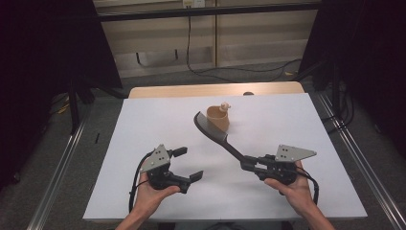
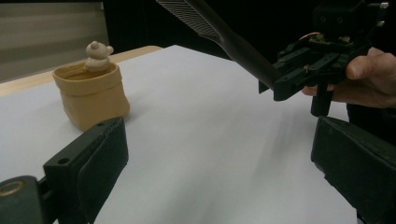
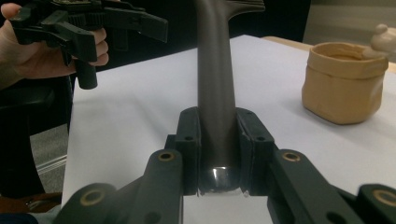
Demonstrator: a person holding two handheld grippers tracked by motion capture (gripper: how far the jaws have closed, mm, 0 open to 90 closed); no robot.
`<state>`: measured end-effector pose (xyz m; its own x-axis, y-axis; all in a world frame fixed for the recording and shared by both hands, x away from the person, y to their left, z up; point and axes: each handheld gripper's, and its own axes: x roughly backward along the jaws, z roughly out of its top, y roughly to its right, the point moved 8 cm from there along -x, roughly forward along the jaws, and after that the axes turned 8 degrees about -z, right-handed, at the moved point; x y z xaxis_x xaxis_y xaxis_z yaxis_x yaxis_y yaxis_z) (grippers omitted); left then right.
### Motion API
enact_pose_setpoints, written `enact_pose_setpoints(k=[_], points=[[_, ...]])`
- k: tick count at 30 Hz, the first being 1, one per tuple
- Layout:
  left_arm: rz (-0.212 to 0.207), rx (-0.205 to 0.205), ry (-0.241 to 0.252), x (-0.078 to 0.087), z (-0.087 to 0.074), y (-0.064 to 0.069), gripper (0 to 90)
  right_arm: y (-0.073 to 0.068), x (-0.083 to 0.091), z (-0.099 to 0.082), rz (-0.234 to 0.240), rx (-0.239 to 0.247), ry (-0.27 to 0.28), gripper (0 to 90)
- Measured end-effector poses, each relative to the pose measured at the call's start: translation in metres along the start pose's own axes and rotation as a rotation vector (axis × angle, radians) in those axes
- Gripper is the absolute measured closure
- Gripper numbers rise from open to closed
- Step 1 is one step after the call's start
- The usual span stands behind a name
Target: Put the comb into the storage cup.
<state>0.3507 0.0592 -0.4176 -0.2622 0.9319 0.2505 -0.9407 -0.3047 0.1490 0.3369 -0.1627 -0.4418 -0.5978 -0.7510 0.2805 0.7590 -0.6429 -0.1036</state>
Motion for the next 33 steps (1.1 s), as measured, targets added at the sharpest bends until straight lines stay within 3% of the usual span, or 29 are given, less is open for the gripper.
enact_pose_setpoints(k=[2, 4, 20, 33], points=[[-0.007, 0.004, 0.004, -0.002, 0.002, 0.001, 4.3, -0.001, 0.0, 0.001, 0.004, 0.0, 0.014, 72.6], [0.018, -0.013, -0.003, -0.003, 0.004, 0.001, 4.0, -0.002, 0.0, 0.002, 0.012, 0.004, 0.034, 72.7], [-0.033, 0.017, 0.004, -0.029, 0.015, 0.01, 6.7, -0.005, -0.001, 0.004, 0.027, 0.001, 0.073, 72.6], [-0.076, 0.045, 0.068, -0.053, 0.028, 0.019, 15.5, -0.006, -0.001, 0.004, 0.033, 0.005, 0.083, 72.6]])
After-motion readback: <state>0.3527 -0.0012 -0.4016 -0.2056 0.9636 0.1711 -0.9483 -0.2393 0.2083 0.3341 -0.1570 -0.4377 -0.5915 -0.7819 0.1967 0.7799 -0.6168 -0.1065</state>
